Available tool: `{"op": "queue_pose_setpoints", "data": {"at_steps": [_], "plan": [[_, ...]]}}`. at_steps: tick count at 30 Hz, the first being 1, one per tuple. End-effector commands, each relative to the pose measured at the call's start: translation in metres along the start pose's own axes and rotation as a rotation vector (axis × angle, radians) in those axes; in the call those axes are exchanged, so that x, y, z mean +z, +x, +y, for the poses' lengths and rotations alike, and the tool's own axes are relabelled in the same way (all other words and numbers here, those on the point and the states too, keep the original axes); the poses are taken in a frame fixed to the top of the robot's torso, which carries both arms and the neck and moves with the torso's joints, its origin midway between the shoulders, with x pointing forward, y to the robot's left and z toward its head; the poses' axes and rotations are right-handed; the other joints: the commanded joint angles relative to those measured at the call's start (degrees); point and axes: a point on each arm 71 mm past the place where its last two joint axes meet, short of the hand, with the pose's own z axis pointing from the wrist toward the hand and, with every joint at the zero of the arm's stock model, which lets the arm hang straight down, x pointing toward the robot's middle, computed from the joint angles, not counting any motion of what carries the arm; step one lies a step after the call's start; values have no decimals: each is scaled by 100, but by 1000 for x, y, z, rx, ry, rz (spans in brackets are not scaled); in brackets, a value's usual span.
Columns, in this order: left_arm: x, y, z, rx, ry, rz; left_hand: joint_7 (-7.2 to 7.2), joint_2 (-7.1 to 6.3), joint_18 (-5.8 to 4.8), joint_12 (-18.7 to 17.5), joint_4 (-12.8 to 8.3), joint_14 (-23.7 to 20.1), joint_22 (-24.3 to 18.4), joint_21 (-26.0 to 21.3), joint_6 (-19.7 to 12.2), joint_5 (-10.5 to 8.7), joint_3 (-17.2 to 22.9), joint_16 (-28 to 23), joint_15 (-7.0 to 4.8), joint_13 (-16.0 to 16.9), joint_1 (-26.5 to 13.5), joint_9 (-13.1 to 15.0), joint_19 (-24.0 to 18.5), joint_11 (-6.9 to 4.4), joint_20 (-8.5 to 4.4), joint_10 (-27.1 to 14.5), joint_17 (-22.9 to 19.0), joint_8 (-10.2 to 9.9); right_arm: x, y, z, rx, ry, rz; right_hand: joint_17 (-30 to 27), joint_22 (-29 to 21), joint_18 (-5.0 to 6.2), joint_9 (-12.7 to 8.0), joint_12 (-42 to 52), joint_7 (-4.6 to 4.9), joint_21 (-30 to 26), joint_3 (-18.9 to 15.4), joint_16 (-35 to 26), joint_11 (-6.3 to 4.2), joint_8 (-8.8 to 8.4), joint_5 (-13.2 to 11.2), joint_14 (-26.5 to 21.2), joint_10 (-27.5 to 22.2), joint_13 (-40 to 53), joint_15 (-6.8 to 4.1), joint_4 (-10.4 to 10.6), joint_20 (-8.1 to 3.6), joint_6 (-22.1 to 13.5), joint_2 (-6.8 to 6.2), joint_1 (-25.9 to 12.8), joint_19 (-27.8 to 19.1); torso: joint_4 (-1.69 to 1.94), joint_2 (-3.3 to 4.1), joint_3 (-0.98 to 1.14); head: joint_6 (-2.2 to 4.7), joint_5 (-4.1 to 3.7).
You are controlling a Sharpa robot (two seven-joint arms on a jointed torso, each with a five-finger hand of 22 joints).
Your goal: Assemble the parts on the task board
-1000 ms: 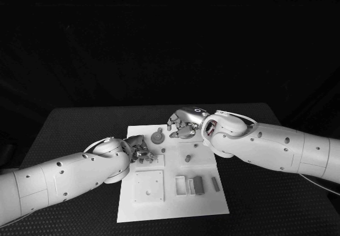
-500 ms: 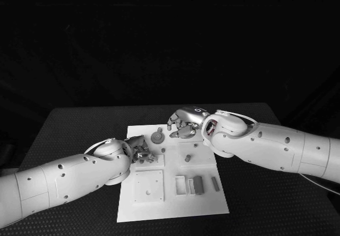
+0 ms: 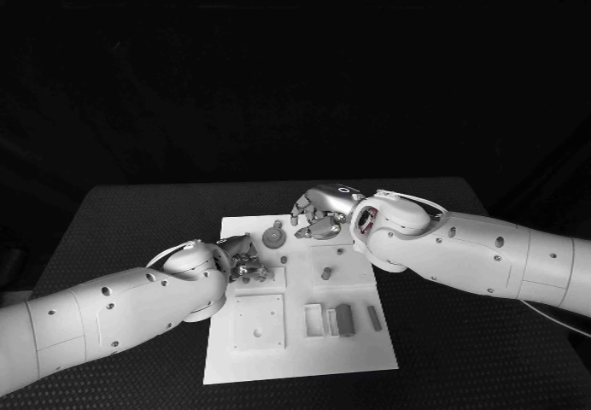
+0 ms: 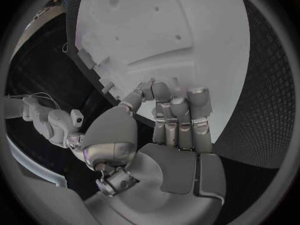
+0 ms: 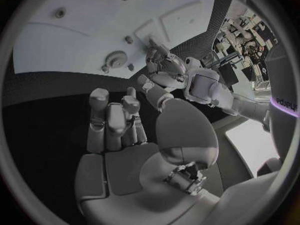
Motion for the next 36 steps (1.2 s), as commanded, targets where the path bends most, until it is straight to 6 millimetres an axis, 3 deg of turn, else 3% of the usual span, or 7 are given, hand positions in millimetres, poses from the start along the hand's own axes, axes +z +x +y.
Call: {"op": "queue_pose_setpoints", "data": {"at_steps": [1,36], "plan": [[-1,7,5,5,-23,37,11,310,321,27,-167,-8,105,30,43,16,122,35,-51,-8,273,-3,21,-23,-35,17,-11,-8,0,1,1,-3,-4,12,-1,36,264,6,-34,44,-21,23,-22,39,-32,12,-24,-7,0,-14,1,-38,14,-3,-34,7,-1,-1,2,1,10],[-2,6,21,-161,-84,141,15,346,320,22,-191,-19,102,27,32,16,108,41,-50,-24,277,1,8,-20,-36,11,-33,-27,1,1,-1,-4,-1,13,-3,37,264,9,-35,43,-24,31,-24,38,-33,12,-25,-7,1,-15,-6,-40,15,1,-30,8,1,-2,4,17,7]]}}
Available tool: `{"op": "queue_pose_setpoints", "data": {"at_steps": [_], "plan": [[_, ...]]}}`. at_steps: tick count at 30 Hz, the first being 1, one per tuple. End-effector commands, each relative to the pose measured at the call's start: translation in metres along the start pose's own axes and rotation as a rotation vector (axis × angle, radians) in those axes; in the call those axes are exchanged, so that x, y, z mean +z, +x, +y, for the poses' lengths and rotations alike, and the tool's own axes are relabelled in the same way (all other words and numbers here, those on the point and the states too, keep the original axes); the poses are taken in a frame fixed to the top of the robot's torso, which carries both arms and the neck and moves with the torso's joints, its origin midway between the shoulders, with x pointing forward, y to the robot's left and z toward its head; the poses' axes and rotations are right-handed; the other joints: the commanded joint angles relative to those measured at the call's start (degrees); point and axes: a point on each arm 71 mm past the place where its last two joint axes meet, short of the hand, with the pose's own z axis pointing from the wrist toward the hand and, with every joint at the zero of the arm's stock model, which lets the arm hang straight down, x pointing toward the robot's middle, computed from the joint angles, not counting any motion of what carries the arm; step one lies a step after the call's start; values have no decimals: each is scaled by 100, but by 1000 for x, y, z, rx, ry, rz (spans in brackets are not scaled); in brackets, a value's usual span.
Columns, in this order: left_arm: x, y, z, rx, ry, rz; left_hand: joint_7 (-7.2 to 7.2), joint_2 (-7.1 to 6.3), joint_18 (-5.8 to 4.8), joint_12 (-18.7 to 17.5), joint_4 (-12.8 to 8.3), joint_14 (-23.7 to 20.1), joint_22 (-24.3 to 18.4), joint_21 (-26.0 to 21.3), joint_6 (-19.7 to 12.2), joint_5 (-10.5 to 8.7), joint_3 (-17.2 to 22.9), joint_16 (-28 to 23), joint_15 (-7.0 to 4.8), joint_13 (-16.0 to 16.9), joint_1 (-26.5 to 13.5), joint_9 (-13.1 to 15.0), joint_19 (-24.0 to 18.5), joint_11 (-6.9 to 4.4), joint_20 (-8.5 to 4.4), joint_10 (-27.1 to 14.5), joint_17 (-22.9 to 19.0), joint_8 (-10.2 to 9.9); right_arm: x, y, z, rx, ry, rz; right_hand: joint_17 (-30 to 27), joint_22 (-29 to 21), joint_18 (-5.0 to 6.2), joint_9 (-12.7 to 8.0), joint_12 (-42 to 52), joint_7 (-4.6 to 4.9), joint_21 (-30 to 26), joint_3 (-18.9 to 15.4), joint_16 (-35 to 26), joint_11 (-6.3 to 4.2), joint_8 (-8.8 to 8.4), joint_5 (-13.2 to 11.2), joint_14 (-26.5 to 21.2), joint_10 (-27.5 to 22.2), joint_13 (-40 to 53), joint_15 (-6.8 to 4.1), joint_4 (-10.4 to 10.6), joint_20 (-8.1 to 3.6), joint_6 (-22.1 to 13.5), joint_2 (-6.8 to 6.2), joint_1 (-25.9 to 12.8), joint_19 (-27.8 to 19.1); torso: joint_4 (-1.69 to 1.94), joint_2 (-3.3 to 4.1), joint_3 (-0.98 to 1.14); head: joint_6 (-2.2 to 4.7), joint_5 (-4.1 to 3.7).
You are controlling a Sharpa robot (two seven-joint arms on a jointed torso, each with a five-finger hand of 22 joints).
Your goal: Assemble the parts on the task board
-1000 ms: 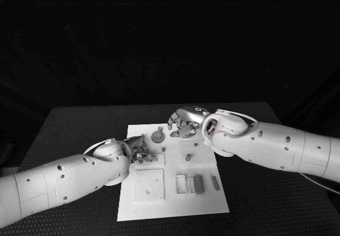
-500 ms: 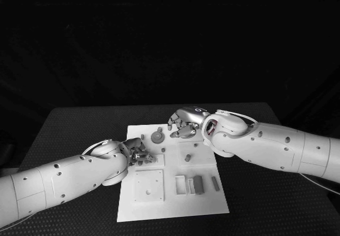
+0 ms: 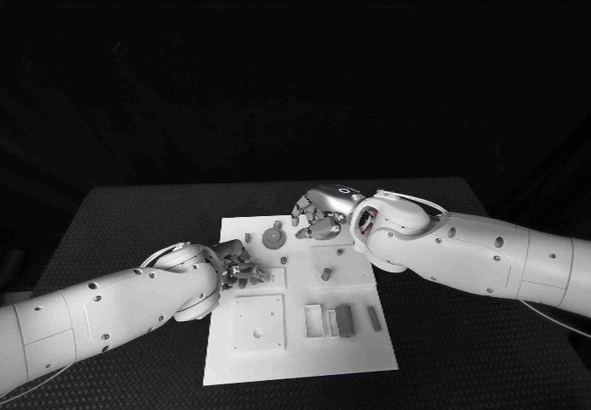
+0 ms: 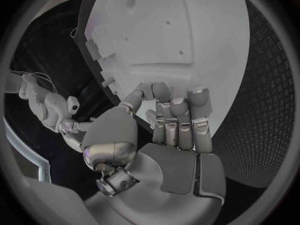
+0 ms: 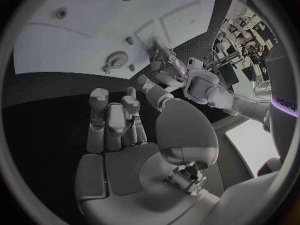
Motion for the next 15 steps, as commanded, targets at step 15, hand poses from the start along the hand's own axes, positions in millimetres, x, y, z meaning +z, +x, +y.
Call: {"op": "queue_pose_setpoints", "data": {"at_steps": [15], "plan": [[3,4,2,37,-31,33,6,329,319,22,-169,-16,104,26,16,15,120,22,-35,-15,284,12,3,-18,-37,7,-16,4,1,1,1,-4,-6,13,-3,38,264,11,-35,54,-25,32,-24,37,-35,12,-25,-7,1,-17,-7,-39,4,1,-32,-15,-3,3,2,-8,9]]}}
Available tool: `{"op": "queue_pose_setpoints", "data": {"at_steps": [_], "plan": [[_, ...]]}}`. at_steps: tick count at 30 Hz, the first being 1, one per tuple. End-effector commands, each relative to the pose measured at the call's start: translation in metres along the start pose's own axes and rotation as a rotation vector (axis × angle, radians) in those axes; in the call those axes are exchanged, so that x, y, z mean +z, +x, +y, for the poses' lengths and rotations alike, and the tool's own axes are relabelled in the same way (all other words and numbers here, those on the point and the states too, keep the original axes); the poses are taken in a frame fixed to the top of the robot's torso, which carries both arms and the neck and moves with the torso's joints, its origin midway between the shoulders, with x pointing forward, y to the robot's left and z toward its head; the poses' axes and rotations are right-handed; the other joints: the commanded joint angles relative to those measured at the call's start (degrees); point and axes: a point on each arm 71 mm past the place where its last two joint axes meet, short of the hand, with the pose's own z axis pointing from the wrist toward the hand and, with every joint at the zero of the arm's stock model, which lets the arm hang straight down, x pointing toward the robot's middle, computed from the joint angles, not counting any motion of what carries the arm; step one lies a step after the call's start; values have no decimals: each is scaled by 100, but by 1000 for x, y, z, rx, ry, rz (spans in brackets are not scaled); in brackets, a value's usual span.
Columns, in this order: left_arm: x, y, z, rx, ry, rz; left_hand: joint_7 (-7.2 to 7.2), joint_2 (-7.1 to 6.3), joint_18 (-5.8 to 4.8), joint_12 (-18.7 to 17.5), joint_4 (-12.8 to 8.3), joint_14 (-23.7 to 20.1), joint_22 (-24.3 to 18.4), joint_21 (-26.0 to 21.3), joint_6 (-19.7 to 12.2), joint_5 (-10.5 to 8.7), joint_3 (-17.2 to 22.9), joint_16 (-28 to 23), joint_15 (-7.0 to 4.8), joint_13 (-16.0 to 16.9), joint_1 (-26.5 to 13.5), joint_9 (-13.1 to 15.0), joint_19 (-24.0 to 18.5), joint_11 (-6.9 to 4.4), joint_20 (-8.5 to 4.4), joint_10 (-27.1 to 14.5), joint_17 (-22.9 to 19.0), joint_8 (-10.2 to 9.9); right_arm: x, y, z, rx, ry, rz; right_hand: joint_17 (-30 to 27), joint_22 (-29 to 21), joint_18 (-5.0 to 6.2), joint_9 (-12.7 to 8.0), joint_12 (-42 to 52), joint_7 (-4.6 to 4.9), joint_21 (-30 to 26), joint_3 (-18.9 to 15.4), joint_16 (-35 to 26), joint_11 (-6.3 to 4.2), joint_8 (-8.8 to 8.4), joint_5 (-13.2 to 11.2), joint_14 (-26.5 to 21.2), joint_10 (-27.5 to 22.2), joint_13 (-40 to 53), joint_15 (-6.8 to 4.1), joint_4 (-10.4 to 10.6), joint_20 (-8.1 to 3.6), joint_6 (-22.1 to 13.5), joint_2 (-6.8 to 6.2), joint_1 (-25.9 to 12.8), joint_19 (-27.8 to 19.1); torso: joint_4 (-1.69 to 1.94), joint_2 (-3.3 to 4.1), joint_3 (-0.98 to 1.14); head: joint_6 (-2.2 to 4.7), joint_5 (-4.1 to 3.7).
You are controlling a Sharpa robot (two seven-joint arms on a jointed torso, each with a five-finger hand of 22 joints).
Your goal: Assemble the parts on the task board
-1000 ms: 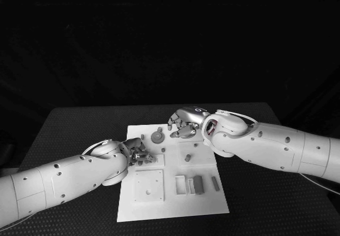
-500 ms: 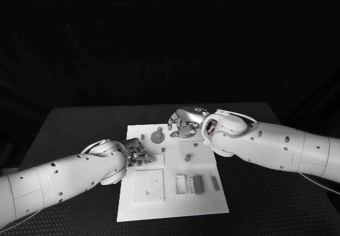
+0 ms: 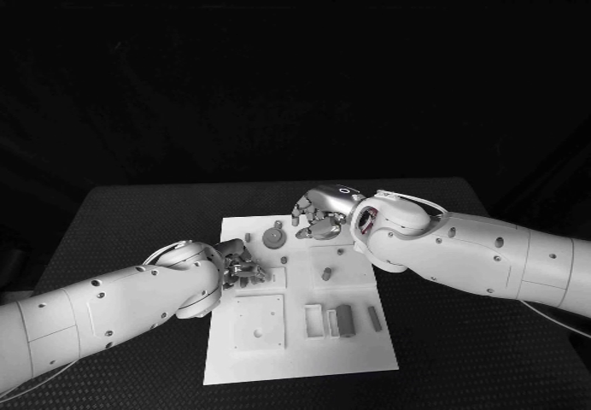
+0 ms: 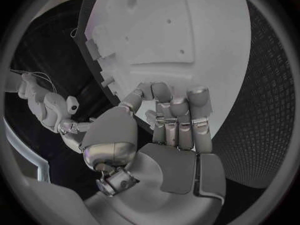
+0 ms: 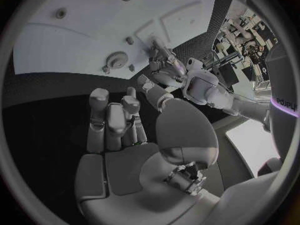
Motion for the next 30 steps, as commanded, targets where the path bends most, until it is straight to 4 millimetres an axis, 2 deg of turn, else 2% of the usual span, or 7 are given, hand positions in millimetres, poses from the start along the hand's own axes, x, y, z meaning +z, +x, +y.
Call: {"op": "queue_pose_setpoints", "data": {"at_steps": [1,8,20,30], "plan": [[1,5,4,30,-29,21,15,320,319,22,-161,-11,104,26,24,16,124,23,-29,-11,285,11,3,-17,-37,6,-9,-11,0,1,1,-4,-4,11,-3,38,264,7,-35,44,-25,32,-25,37,-35,12,-25,-7,1,-17,-7,-40,15,0,-32,-14,-1,1,3,-8,1],[2,4,4,26,-29,18,12,257,315,32,-77,-17,96,20,40,17,80,36,-30,-23,170,29,3,-18,-35,11,-34,-14,0,1,0,-4,-4,11,-13,38,264,7,-36,44,-25,32,-27,38,-36,12,-30,-7,1,-17,-8,-40,14,-2,-34,-15,1,-1,3,-7,5],[3,4,4,30,-32,28,4,-118,329,47,226,-28,81,-6,43,16,54,70,-42,-57,-131,72,10,-27,-49,6,-97,-39,0,1,0,-4,-4,12,-13,39,264,8,-36,44,-26,31,-28,38,-37,12,-31,-7,1,-17,-8,-40,13,-5,-37,-15,-2,1,2,-16,11],[3,4,3,25,-31,25,0,-372,341,64,541,-47,81,-25,38,15,34,101,-48,-82,-451,108,3,-31,-54,-8,-147,-65,0,1,0,-4,-3,11,-17,39,264,8,-36,45,-27,32,-29,38,-38,12,-33,-7,1,-17,-8,-40,12,-6,-38,-15,-1,-1,4,-13,8]]}}
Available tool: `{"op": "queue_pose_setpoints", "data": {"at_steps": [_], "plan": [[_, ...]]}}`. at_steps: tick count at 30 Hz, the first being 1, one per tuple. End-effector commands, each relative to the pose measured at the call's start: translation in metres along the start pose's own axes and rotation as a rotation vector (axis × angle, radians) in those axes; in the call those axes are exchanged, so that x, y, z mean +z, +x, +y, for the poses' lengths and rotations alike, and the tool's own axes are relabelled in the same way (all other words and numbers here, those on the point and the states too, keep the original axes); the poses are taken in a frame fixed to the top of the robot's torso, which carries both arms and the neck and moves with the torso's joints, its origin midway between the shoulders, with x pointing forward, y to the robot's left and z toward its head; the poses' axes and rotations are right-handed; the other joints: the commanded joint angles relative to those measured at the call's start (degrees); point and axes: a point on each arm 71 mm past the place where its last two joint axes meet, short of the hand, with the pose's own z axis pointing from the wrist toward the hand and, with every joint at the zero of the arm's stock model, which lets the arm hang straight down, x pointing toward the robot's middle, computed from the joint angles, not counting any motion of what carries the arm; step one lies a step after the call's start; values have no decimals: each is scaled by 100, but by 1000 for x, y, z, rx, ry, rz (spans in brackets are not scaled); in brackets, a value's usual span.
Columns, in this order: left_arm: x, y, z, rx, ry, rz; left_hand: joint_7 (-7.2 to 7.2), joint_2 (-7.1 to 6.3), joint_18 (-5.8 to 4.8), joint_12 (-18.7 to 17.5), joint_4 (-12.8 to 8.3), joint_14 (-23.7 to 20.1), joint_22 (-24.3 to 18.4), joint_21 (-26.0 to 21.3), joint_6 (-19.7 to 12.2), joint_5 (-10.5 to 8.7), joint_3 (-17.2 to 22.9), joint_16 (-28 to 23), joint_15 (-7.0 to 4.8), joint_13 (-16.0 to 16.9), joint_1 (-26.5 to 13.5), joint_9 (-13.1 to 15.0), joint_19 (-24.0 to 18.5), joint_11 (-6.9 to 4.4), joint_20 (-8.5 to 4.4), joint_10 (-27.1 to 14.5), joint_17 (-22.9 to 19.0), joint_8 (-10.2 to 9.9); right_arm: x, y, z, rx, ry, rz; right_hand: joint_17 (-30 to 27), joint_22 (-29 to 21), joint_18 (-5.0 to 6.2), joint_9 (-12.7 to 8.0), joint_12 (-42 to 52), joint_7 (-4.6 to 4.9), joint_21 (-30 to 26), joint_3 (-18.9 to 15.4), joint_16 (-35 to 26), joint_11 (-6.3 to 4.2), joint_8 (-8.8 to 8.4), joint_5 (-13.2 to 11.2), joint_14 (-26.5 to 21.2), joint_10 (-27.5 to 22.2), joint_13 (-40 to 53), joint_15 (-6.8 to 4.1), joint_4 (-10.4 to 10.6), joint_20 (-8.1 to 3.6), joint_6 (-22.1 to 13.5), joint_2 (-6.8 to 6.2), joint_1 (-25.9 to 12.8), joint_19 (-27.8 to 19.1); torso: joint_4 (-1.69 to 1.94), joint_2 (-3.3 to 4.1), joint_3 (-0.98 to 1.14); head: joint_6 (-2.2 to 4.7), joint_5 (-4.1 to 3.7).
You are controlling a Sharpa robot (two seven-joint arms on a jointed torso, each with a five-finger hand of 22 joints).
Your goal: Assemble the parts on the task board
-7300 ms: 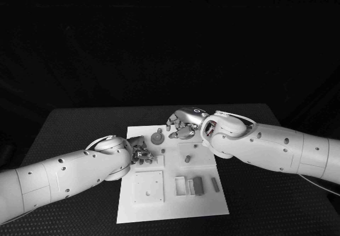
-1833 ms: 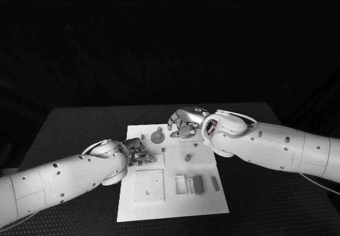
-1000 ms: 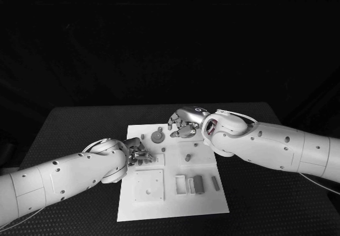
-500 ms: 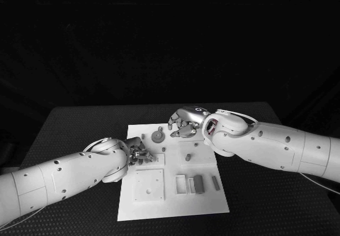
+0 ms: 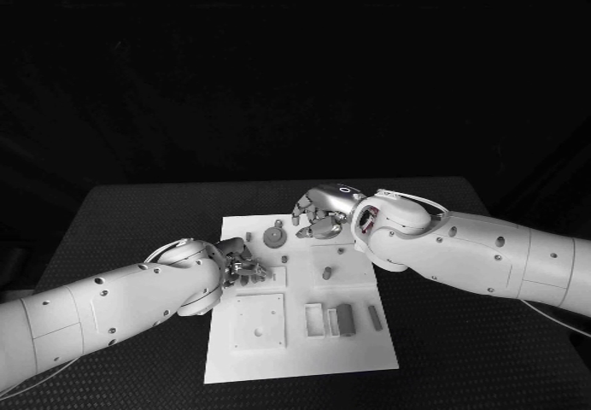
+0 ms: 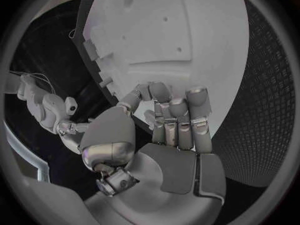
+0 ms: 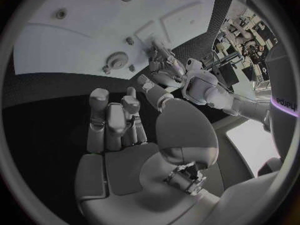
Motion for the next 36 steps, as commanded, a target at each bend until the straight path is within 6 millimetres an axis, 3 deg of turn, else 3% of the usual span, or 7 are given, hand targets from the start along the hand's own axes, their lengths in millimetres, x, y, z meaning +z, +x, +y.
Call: {"op": "queue_pose_setpoints", "data": {"at_steps": [1,11,15,16,17,30,36], "plan": [[1,5,3,14,-22,26,13,-59,292,43,62,-4,82,-25,-1,15,-3,9,-8,-9,-90,-4,-22,-37,-33,-18,-10,-41,0,1,0,-4,-4,9,0,39,264,9,-36,46,-27,32,-28,38,-38,12,-28,-7,1,-17,-8,-52,11,-6,-38,-5,-1,-1,0,5,-4],[1,5,3,14,-23,27,7,-175,305,58,168,-13,89,-25,2,15,16,33,-15,-17,-172,18,-22,-43,-38,-22,-31,-50,0,1,0,-4,-4,10,-3,39,264,10,-37,46,-28,33,-29,38,-39,12,-30,-7,1,-17,-9,-52,10,-8,-40,-6,1,0,-2,4,-7],[1,5,3,11,-22,25,6,-280,309,66,257,-20,91,-26,0,15,19,45,-17,-23,-244,32,-24,-44,-37,-28,-46,-56,0,1,0,-4,-3,11,-1,40,264,10,-37,46,-28,33,-29,38,-39,12,-28,-7,1,-17,-9,-52,10,-8,-40,-5,1,1,-3,4,-10],[1,5,3,11,-22,25,5,-199,317,76,149,-33,105,-19,-11,19,-131,61,-15,-20,-273,49,-44,-44,-42,-38,-47,-57,0,1,0,-4,-3,10,-1,40,264,10,-37,46,-28,33,-29,38,-39,12,-28,-7,1,-17,-8,-52,10,-7,-40,-5,1,1,-3,3,-11],[1,4,3,10,-22,24,4,-12,327,92,-84,-61,121,-10,-26,17,-470,88,-16,-16,-367,80,-85,-45,-43,-58,-54,-57,0,1,0,-4,-3,10,2,40,264,10,-37,46,-28,34,-28,38,-39,12,-27,-7,1,-17,-8,-52,11,-7,-40,-5,0,2,-4,2,-10],[1,4,3,-14,-23,26,-4,38,342,94,-170,-68,99,-26,-19,16,-583,92,-30,-32,-428,89,-89,-55,-42,-62,-85,-79,0,1,0,-5,-2,10,-2,40,264,12,-37,46,-29,35,-29,38,-39,12,-28,-7,2,-17,-9,-52,13,-7,-40,-5,2,-2,-8,9,-12],[1,3,3,-31,-22,35,-3,179,347,101,-329,-70,95,-27,-12,16,-616,105,-31,-44,-338,102,-82,-55,-35,-63,-109,-94,0,1,-1,-5,-1,12,-1,40,264,12,-37,46,-29,36,-29,38,-39,12,-28,-7,2,-17,-10,-52,13,-6,-39,-5,2,0,-10,0,-15]]}}
